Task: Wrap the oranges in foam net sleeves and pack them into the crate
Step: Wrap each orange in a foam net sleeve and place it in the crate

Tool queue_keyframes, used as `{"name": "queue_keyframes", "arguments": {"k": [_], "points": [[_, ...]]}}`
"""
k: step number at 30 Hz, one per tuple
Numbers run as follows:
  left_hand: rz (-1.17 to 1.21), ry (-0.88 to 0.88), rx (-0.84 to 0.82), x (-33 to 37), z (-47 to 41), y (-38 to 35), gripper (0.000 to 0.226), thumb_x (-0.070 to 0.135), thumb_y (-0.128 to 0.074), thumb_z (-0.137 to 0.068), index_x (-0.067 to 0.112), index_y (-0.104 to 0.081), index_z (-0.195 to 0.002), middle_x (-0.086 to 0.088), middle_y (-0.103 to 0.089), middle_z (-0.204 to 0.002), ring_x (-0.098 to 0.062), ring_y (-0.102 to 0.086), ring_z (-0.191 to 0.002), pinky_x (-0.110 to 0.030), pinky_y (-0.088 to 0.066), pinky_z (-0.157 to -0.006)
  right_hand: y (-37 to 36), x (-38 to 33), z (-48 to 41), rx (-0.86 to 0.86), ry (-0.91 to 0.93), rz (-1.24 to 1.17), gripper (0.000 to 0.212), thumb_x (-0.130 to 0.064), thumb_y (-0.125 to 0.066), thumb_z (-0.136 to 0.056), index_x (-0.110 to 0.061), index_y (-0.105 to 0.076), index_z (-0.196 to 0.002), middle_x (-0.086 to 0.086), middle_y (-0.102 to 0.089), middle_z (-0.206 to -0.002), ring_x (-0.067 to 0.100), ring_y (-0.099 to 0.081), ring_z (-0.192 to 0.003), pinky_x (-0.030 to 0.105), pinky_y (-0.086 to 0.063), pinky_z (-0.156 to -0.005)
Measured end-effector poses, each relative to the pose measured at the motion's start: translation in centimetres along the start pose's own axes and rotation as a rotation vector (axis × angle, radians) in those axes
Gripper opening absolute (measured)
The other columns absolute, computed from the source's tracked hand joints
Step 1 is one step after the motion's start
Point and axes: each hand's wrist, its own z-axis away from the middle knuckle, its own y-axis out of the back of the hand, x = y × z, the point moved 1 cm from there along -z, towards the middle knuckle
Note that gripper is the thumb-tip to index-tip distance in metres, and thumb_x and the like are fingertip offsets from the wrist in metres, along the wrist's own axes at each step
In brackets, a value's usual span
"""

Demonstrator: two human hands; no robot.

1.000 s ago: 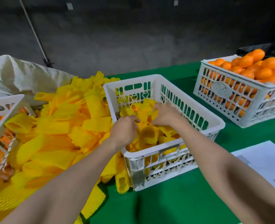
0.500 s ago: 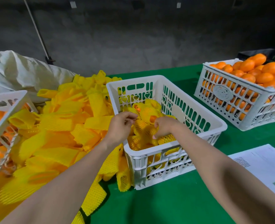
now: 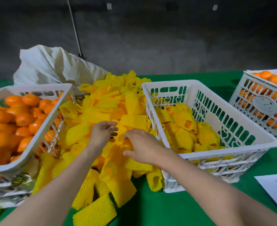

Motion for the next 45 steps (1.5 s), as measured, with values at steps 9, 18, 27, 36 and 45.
{"name": "queue_keyframes", "arguments": {"k": [9, 18, 27, 36, 45], "points": [[-0.249, 0.122, -0.187, -2.2, 1.4, 7.2, 0.021, 0.011, -0.057, -0.095, 0.003, -0.059, -0.114, -0.015, -0.063, -0.101, -0.023, -0.061, -0.081, -0.032, -0.045, -0.068, -2.9, 1.4, -2.5, -0.386, -0.228, -0.035, 0.037, -0.016, -0.053, -0.092, -0.008, -0.047, -0.128, 0.014, -0.053, -0.126, 0.031, -0.051, -0.115, 0.029, -0.041, -0.077], [0.134, 0.071, -0.310, -0.5, 2.2, 8.5, 0.014, 0.011, -0.065, -0.088, 0.017, -0.064, -0.101, 0.005, -0.066, -0.093, -0.009, -0.064, -0.084, -0.031, -0.052, -0.077, -1.5, -4.1, -4.3, 0.001, -0.317, -1.190, 0.021, -0.005, -0.062, -0.087, -0.021, -0.061, -0.101, -0.001, -0.068, -0.100, 0.006, -0.068, -0.081, 0.024, -0.057, -0.071], [-0.389, -0.311, 0.009, 0.1, 1.8, 12.0, 0.032, 0.018, -0.073, -0.081, 0.011, -0.045, -0.068, -0.002, -0.048, -0.051, -0.006, -0.046, -0.040, -0.019, -0.028, -0.041, -2.3, -8.4, -8.2, 0.423, 0.161, -0.330, 0.052, -0.010, -0.071, -0.079, -0.017, -0.056, -0.128, 0.007, -0.054, -0.128, 0.021, -0.047, -0.121, 0.025, -0.034, -0.102], [-0.177, -0.116, -0.017, 0.4, 1.1, 18.3, 0.032, 0.018, -0.077, -0.077, 0.014, -0.048, -0.064, 0.003, -0.047, -0.054, -0.001, -0.045, -0.039, -0.017, -0.035, -0.040, -3.4, -14.1, -11.0, 0.644, 0.344, -0.352, 0.015, -0.004, -0.063, -0.065, -0.005, -0.049, -0.067, 0.008, -0.061, -0.076, 0.029, -0.061, -0.079, 0.024, -0.039, -0.072], [-1.024, 0.138, 0.338, -1.9, -2.6, 29.1, 0.052, 0.044, -0.071, -0.077, 0.019, -0.056, -0.121, -0.014, -0.049, -0.129, -0.040, -0.037, -0.126, -0.052, -0.036, -0.097, -3.4, -14.0, -12.3, 0.504, 0.267, -0.568, 0.019, -0.012, -0.051, -0.064, -0.024, -0.036, -0.067, -0.008, -0.034, -0.062, 0.010, -0.033, -0.061, 0.030, -0.030, -0.055]]}}
